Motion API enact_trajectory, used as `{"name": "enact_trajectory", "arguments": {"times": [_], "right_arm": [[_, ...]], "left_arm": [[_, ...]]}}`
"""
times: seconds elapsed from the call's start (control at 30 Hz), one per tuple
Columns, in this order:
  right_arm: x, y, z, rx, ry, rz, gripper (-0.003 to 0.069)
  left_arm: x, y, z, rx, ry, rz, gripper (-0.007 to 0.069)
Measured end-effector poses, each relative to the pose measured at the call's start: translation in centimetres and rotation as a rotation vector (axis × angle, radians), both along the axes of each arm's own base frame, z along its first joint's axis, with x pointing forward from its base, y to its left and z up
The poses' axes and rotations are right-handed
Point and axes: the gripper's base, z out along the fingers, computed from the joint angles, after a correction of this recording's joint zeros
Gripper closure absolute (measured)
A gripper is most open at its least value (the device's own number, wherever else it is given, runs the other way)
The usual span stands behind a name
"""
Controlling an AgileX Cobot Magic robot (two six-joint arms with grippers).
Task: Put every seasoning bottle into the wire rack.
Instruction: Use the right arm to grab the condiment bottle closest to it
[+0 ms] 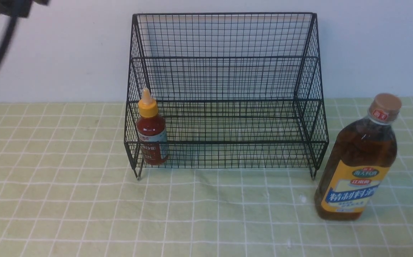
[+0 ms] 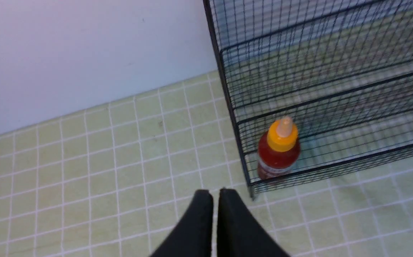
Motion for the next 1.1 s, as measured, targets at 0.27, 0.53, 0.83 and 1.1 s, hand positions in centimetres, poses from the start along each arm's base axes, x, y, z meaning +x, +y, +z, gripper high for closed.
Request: {"name": "enact_trajectory", "arguments": {"times": [0.27,0.53,0.83,1.1], "right_arm": [[0.0,0.0,0.0,0.000,0.000,0.000,0.0673],[0.0,0.0,0.0,0.000,0.000,0.000,0.0673],[0.0,0.0,0.0,0.000,0.000,0.000,0.0673],[0.0,0.0,0.0,0.000,0.000,0.000,0.0673]], "left_arm": [[-7.7,2.2,2.0,-0.137,-0.104,-0.059,0.0631],[-9.7,3.0,0.2,-0.140,-0.085,-0.063,0.0631],[-11.0,3.5,0.7,-0.144,-0.135,-0.082,0.0631],[-13.9,4.6,0.1,-0.171,-0.257,-0.100,0.0631]]}}
